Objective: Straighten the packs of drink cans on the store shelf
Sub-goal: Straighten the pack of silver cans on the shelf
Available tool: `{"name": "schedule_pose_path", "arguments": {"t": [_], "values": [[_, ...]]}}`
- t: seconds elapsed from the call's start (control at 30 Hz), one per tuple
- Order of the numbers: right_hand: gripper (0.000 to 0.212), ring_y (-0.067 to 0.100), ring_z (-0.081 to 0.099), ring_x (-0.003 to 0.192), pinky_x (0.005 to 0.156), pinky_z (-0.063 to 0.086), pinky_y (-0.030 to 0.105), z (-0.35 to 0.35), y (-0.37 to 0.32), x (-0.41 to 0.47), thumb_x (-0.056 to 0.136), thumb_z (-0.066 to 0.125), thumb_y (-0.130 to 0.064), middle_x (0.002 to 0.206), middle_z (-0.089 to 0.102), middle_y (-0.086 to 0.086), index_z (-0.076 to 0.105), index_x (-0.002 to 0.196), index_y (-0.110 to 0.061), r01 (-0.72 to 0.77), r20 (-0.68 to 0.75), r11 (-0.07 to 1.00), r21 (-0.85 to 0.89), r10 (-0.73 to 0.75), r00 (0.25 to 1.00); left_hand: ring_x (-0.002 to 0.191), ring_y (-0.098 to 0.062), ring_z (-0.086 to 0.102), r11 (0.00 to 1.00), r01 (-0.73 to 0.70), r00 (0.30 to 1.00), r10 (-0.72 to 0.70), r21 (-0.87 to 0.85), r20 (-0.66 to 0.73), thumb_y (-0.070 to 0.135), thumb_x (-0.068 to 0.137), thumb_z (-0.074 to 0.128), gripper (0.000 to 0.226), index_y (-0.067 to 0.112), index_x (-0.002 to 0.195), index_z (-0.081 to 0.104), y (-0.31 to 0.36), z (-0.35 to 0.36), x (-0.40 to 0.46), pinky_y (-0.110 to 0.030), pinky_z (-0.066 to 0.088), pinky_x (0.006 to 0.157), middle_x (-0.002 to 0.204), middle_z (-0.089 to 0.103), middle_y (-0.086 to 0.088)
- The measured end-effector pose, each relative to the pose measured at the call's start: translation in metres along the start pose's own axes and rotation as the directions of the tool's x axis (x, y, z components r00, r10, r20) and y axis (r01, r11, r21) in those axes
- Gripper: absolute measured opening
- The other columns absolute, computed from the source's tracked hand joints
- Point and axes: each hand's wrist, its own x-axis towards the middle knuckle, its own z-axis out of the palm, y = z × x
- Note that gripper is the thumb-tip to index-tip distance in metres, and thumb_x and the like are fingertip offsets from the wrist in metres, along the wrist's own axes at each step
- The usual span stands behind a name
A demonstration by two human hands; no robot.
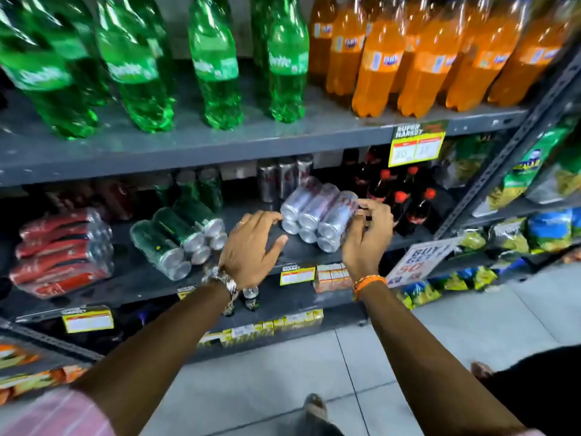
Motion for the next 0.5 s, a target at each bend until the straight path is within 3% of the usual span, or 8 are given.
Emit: {"name": "schedule_pose_path", "arguments": {"t": [0.1,0.2,0.37,0.43,0.5], "values": [[0.020,0.034,0.058,0.101,0.092,0.048,0.044,0.013,0.028,0.012,0.093,0.049,-0.005,0.107,0.061,0.016,0.063,0.109,-0.005,-0.204,0.118,0.974,-0.095,0.214,0.970,0.126,-0.031,0.054,0.985,0.163,0.975,-0.151,-0.061,0.163,0.043,0.094,0.053,0.051,0.018,0.139,0.049,-0.007,0.033,0.038,-0.041,0.045,0.103,0.138,0.057,-0.007],[0.027,0.040,0.058,0.112,0.101,0.045,0.048,0.030,0.056,0.030,0.094,0.055,-0.012,0.117,0.062,0.023,0.059,0.117,0.002,-0.423,0.261,0.882,-0.207,0.466,0.845,0.133,-0.033,0.052,0.937,0.335,0.915,-0.297,-0.102,0.273,0.037,0.095,0.059,0.057,0.010,0.144,0.048,-0.010,0.064,0.081,-0.035,0.039,0.107,0.145,0.053,-0.014],[0.053,0.040,0.059,0.124,0.104,0.045,0.043,0.060,0.092,0.064,0.093,0.063,-0.036,0.129,0.064,0.026,0.060,0.124,0.007,-0.638,0.354,0.699,-0.324,0.714,0.604,0.143,-0.031,0.046,0.831,0.511,0.833,-0.416,-0.219,0.365,0.039,0.098,0.054,0.064,0.004,0.150,0.042,-0.013,0.105,0.140,-0.031,0.036,0.112,0.156,0.046,-0.017],[0.055,0.034,0.063,0.112,0.098,0.049,0.041,0.068,0.104,0.072,0.089,0.067,-0.043,0.116,0.068,0.021,0.064,0.113,0.007,-0.739,0.360,0.622,-0.257,0.772,0.524,0.140,-0.030,0.050,0.775,0.584,0.790,-0.473,-0.243,0.390,0.043,0.098,0.052,0.064,0.003,0.148,0.046,-0.014,0.117,0.154,-0.027,0.040,0.103,0.153,0.050,-0.016],[0.061,0.027,0.062,0.107,0.097,0.052,0.044,0.075,0.114,0.081,0.083,0.074,-0.044,0.112,0.065,0.015,0.063,0.114,0.007,-0.841,0.358,0.524,-0.133,0.817,0.452,0.122,-0.031,0.064,0.735,0.628,0.761,-0.513,-0.256,0.397,0.048,0.094,0.050,0.052,0.010,0.129,0.063,-0.018,0.125,0.165,-0.021,0.042,0.082,0.128,0.069,-0.017]]}}
